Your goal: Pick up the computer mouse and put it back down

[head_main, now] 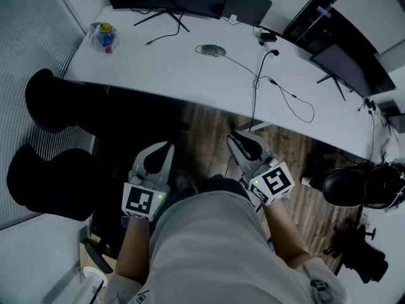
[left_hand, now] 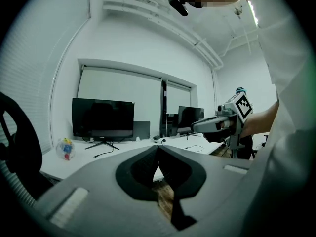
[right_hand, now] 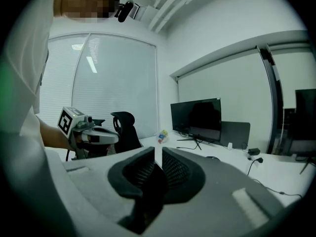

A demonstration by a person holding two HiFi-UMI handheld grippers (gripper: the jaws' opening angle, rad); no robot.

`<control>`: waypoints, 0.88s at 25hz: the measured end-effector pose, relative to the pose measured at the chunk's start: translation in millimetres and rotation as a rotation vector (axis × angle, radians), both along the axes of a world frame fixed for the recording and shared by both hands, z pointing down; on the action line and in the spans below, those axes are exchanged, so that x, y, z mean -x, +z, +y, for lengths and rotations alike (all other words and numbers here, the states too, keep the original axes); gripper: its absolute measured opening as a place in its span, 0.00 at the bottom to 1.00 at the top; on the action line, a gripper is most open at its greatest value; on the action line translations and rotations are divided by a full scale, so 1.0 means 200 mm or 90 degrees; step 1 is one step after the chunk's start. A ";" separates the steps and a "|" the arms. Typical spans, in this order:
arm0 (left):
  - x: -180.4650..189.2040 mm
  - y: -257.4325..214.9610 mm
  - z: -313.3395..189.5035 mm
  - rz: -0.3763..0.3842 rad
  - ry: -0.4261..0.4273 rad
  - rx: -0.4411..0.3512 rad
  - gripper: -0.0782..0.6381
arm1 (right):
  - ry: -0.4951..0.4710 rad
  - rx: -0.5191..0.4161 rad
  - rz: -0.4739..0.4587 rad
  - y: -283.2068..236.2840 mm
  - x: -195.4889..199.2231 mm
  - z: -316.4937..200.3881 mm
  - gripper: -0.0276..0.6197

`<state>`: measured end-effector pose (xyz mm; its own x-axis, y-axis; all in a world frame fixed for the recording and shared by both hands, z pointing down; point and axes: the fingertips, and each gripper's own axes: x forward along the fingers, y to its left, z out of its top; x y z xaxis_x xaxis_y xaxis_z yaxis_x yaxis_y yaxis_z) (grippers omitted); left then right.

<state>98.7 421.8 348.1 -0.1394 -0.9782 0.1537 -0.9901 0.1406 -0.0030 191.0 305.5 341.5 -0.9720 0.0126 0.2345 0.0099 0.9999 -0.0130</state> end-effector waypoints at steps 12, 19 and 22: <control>0.30 0.09 -0.16 0.010 0.001 0.015 0.12 | 0.003 0.002 0.011 0.05 0.32 -0.16 0.12; 0.51 0.11 -0.50 -0.001 -0.006 0.029 0.12 | -0.016 0.006 0.020 0.10 0.52 -0.49 0.12; 0.59 0.08 -0.68 0.006 -0.012 0.030 0.12 | -0.020 0.019 0.019 0.12 0.58 -0.66 0.12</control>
